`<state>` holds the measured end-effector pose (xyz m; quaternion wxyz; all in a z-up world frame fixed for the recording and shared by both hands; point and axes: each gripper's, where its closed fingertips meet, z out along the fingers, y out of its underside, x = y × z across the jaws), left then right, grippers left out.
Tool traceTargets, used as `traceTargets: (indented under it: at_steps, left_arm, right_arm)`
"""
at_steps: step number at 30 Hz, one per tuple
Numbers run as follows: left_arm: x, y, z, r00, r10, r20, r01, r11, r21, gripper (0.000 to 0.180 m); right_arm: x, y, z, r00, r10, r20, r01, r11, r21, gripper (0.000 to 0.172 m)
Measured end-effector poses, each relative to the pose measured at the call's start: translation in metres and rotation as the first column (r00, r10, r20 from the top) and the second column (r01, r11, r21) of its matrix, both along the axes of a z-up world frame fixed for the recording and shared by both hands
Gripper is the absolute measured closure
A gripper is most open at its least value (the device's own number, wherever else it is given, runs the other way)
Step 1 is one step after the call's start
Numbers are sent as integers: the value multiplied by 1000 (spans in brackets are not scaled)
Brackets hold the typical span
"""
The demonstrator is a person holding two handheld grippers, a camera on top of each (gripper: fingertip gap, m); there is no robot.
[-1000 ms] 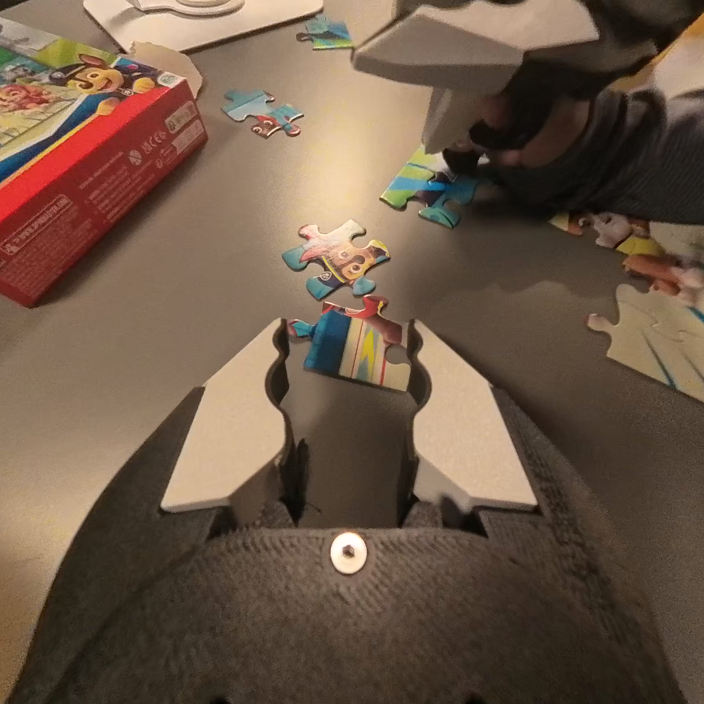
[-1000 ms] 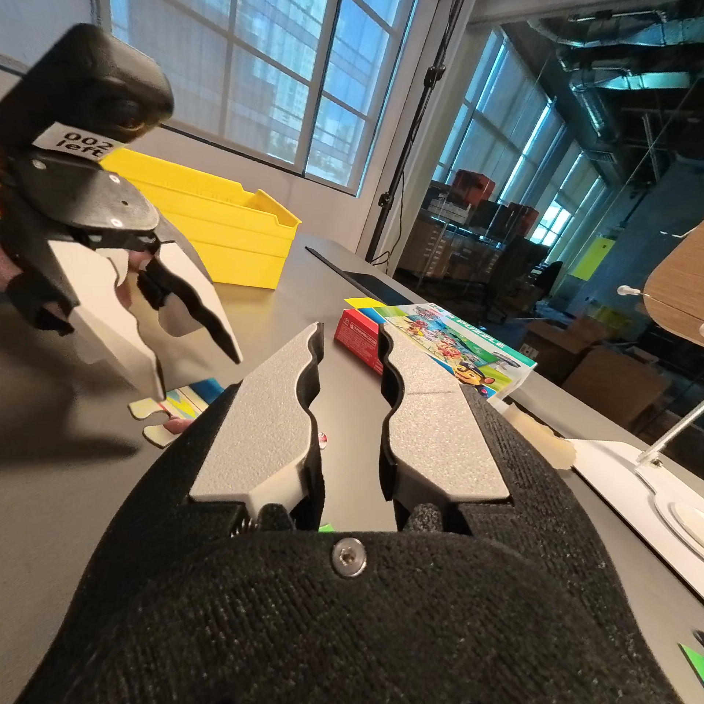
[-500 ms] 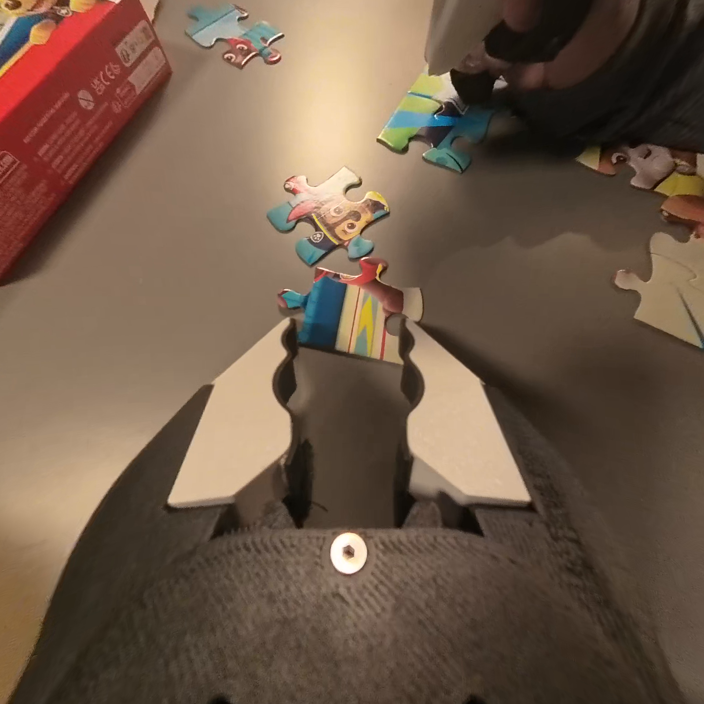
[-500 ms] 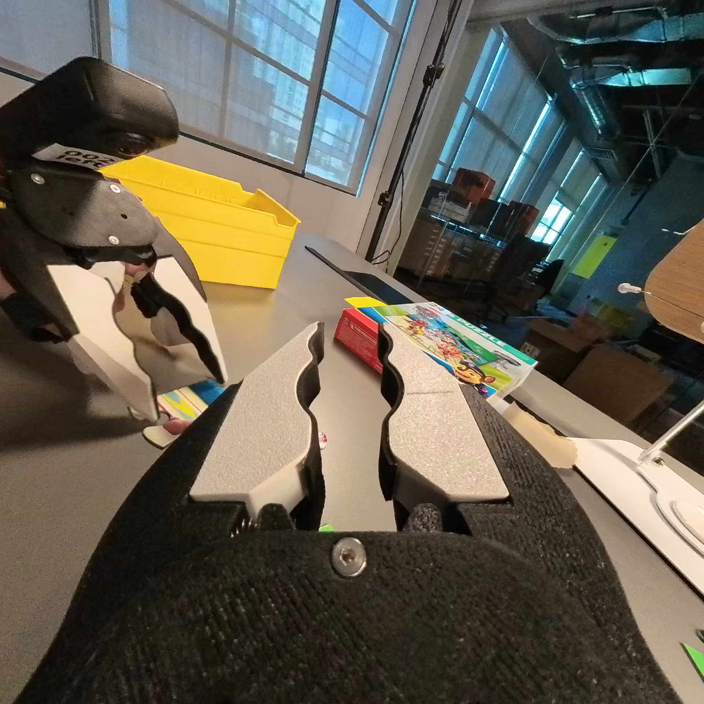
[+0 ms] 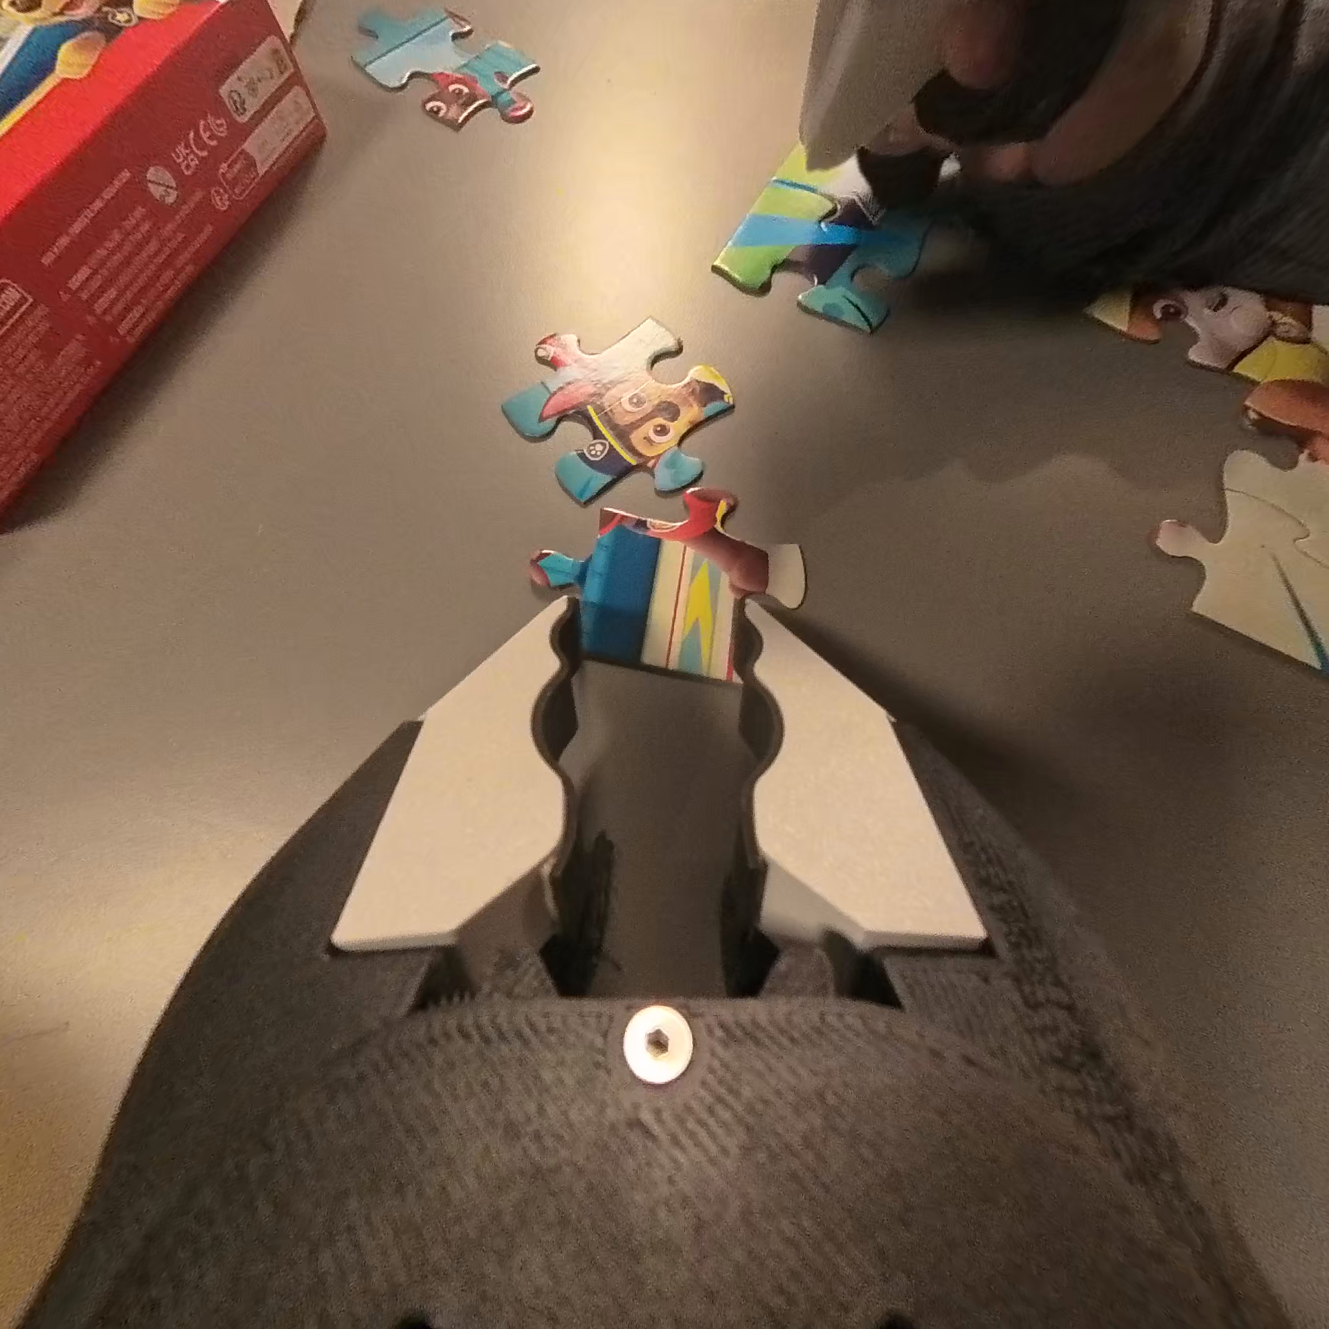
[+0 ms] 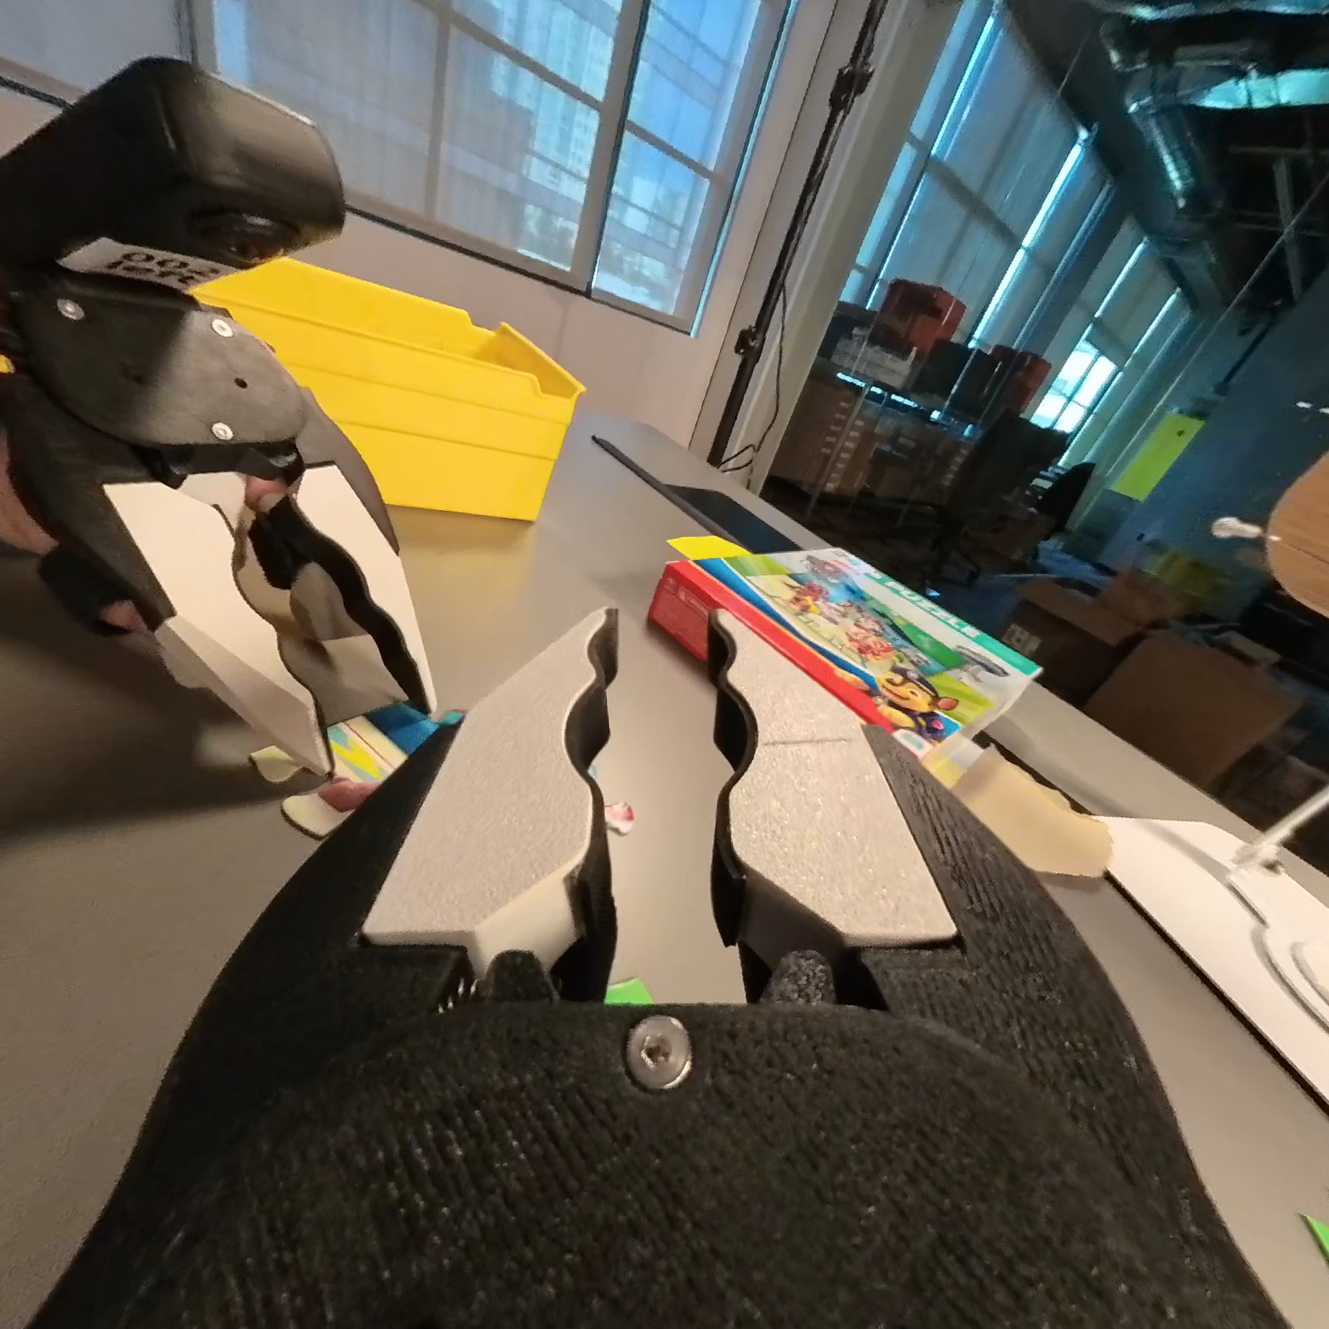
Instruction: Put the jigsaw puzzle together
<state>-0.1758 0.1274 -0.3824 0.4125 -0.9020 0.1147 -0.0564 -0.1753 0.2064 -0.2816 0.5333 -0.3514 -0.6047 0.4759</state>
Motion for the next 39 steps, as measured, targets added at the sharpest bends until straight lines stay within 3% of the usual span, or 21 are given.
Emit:
traceTargets:
  at_steps: [3, 5, 6, 7, 10, 15, 19, 24, 28, 30, 34, 37, 39]
  left_arm:
    - [0, 0, 0, 1000, -3, -8, 3, 1000, 4, 139]
    - [1, 0, 0, 1000, -8, -13, 8, 1000, 7, 140]
    - [3, -1, 1, 1000, -22, -15, 22, 1000, 10, 144]
    - [9, -2, 2, 998, -66, -12, 66, 998, 14, 179]
    - [11, -2, 1, 996, -79, -35, 80, 997, 16, 179]
    - [11, -2, 2, 997, -78, -15, 78, 997, 15, 171]
    - [21, -6, 0, 991, -126, 35, 127, 992, -11, 180]
    - [22, -7, 0, 993, -110, 41, 110, 994, -10, 180]
    - [11, -3, 8, 996, -24, -89, 31, 997, 77, 180]
    - [-7, 0, 23, 980, 117, -162, -84, 977, 198, 180]
    - [-25, -4, 46, 953, 262, -155, -195, 917, 348, 180]
    - [-28, -4, 36, 942, 273, -196, -211, 934, 290, 180]
    - [-33, -4, 16, 902, 268, -338, -216, 959, 184, 180]
  right_arm:
    - [0, -9, -6, 997, 52, 60, -52, 999, -3, 150]
    - [2, -23, -21, 970, 151, 189, -150, 988, -23, 154]
    - [5, -31, -33, 932, 215, 291, -210, 976, -51, 155]
    - [10, -39, -47, 876, 270, 399, -256, 963, -90, 153]
    - [25, -51, -82, 727, 337, 598, -321, 937, -138, 146]
    - [25, -61, -83, 712, 359, 604, -342, 928, -149, 151]
    - [28, -66, -92, 668, 365, 649, -362, 921, -146, 158]
    - [26, -63, -90, 679, 357, 641, -342, 927, -153, 154]
    - [20, -60, -89, 696, 342, 632, -327, 934, -146, 150]
    - [19, -60, -91, 689, 332, 645, -316, 938, -145, 149]
    - [12, -58, -97, 668, 322, 670, -319, 938, -133, 147]
    - [5, -58, -98, 661, 330, 673, -358, 928, -104, 149]
    - [2, -59, -99, 649, 343, 679, -388, 917, -93, 149]
